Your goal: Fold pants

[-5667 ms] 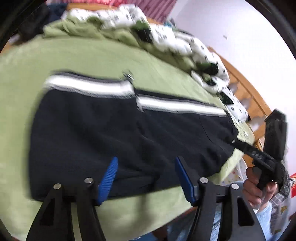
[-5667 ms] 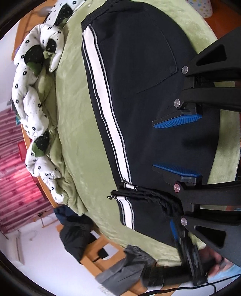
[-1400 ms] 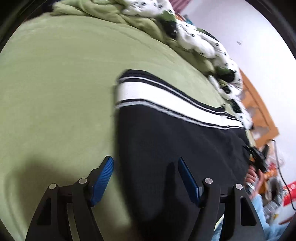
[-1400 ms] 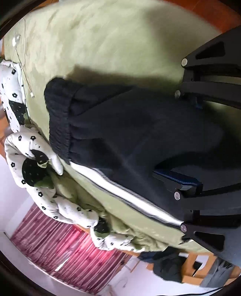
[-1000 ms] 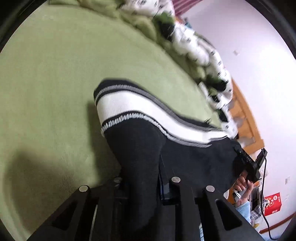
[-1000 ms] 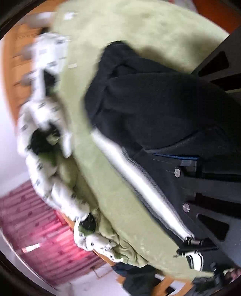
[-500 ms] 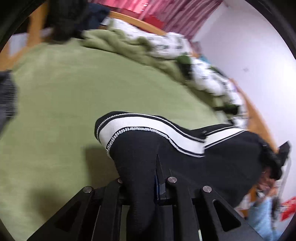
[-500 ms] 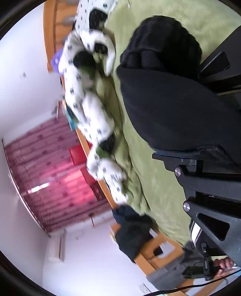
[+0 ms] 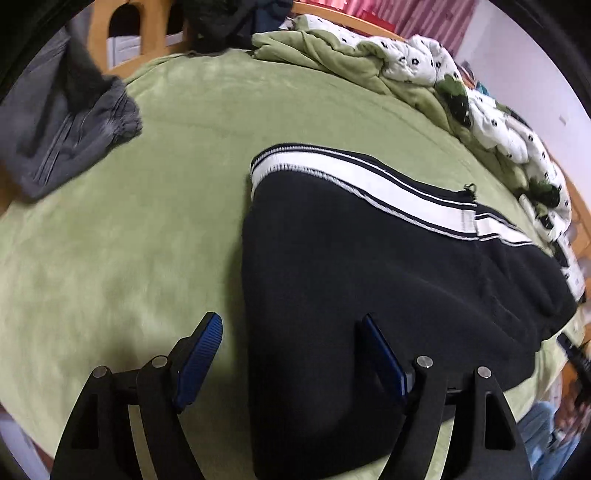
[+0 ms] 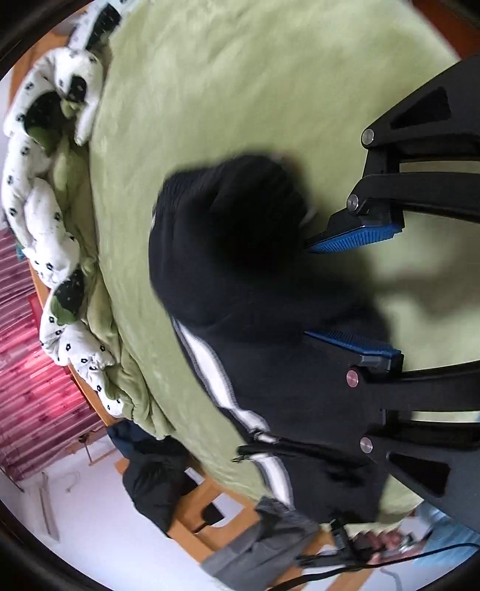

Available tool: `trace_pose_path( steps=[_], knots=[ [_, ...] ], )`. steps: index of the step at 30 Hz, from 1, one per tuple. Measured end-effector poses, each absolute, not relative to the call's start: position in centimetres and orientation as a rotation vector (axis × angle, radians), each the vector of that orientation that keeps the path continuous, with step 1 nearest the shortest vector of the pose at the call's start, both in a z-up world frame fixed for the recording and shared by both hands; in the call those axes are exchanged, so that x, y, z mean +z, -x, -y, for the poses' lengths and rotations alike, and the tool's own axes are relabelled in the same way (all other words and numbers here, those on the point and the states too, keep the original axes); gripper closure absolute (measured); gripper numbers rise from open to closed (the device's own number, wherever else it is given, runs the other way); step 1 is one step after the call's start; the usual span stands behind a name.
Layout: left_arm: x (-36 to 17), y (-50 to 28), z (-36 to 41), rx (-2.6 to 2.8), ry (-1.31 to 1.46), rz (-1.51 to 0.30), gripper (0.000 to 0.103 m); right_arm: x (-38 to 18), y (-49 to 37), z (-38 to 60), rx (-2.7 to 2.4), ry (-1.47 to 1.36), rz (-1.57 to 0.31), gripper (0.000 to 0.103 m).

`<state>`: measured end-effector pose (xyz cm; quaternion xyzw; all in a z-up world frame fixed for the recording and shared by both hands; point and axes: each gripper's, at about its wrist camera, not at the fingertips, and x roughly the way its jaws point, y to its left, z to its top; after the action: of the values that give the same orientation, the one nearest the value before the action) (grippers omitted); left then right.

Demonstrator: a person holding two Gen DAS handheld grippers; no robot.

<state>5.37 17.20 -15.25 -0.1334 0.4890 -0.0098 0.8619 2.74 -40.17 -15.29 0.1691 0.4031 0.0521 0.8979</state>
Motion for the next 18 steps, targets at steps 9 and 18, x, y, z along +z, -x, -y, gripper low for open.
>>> trace_pose_path(
  steps=[9,18],
  knots=[
    [-13.5,-2.9,-14.2,0.010,0.249,-0.942,0.025,-17.6,-2.6,46.3,0.014,-0.431,-0.823,0.053],
    [-11.2,-0.8,-14.3,0.016,0.370,-0.862,0.025,-20.8,-9.6,46.2,0.149,-0.493,-0.835,0.054]
  ],
)
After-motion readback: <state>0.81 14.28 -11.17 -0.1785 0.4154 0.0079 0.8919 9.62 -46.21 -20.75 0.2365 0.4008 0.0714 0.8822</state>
